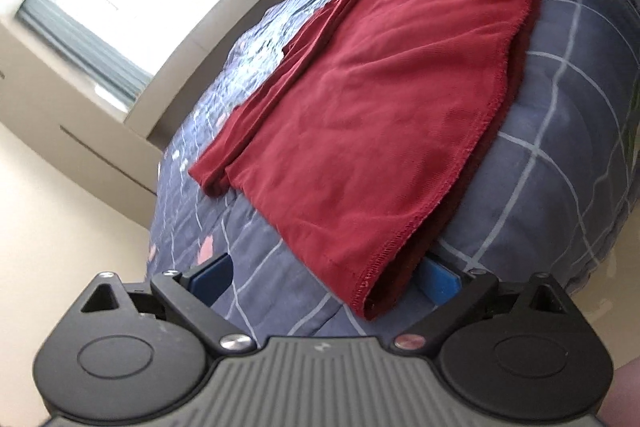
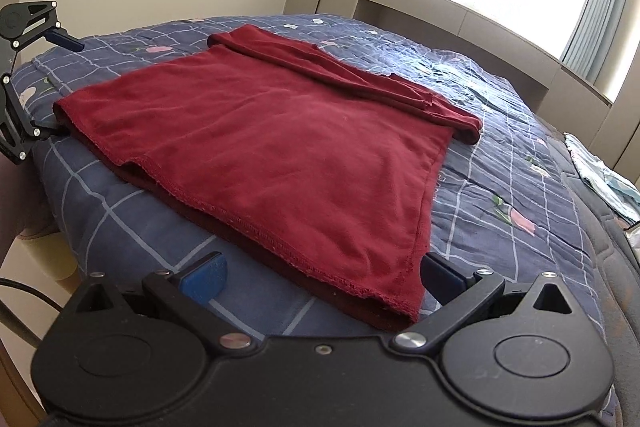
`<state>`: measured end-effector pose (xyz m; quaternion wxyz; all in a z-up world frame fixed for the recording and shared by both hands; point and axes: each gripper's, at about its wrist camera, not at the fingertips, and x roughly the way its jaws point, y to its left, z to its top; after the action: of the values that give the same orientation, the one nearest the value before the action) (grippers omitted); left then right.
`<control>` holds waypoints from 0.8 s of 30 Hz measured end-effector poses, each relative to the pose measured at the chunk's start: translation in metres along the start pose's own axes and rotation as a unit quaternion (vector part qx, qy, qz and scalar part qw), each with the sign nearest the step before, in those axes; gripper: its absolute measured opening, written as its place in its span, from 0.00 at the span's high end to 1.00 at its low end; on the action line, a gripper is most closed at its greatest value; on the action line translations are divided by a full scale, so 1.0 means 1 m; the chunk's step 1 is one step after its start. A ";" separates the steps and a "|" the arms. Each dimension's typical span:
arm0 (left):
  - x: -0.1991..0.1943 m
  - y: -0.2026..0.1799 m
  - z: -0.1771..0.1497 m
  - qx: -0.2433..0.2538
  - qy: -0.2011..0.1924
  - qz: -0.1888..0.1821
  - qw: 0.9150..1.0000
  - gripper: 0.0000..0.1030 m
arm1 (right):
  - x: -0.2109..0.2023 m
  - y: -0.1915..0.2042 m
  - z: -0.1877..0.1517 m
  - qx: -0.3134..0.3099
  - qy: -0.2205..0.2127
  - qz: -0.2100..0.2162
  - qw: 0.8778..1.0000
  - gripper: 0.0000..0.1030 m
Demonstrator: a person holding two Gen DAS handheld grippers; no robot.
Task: Fold small clothes
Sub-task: 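Move both grippers to the sweater hem and grasp its corners, then lift the hem with both grippers and fold it toward the collar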
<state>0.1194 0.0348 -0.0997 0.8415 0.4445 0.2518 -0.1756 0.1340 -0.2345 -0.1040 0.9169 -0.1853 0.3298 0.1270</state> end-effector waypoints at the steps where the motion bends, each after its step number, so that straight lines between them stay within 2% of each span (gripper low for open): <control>1: 0.000 -0.001 0.000 0.003 -0.003 0.003 1.000 0.04 | 0.001 0.000 0.000 0.002 0.000 0.000 1.000 0.01; 3: 0.001 -0.001 0.001 -0.002 -0.006 -0.001 1.000 0.13 | 0.001 -0.001 0.000 0.006 0.000 0.000 1.000 0.01; 4: 0.000 0.000 0.002 -0.007 -0.008 -0.007 1.000 0.23 | 0.002 -0.001 0.000 0.006 -0.001 -0.001 1.000 0.01; 6: 0.000 0.000 0.003 -0.010 -0.011 -0.009 1.000 0.43 | 0.002 -0.001 0.001 0.006 -0.002 -0.001 1.000 0.01; 8: 0.002 0.001 0.004 -0.006 -0.010 -0.014 1.000 0.76 | 0.002 -0.002 0.001 0.002 -0.004 0.002 1.000 0.01; 10: 0.000 0.003 0.005 -0.015 -0.019 -0.026 0.999 0.91 | 0.002 -0.001 0.001 -0.009 -0.005 0.002 1.000 0.01; 12: -0.004 0.008 0.009 -0.028 -0.026 -0.030 0.999 0.96 | 0.001 -0.001 0.002 -0.027 -0.006 0.012 1.000 0.01; 15: -0.005 0.029 0.018 -0.081 -0.018 -0.047 0.995 0.96 | 0.000 0.002 0.004 -0.052 -0.012 0.029 0.998 0.01; 19: -0.003 0.063 0.029 -0.159 -0.003 -0.066 0.985 0.96 | 0.003 0.014 0.010 -0.082 -0.021 0.056 0.995 0.01; 24: -0.001 0.090 0.036 -0.220 0.008 -0.090 0.971 0.96 | 0.012 0.034 0.018 -0.104 -0.047 0.067 0.991 0.07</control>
<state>0.1751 0.0532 -0.0225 0.8973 0.2255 0.3298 -0.1874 0.1413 -0.1953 -0.1072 0.8966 -0.2514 0.2828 0.2301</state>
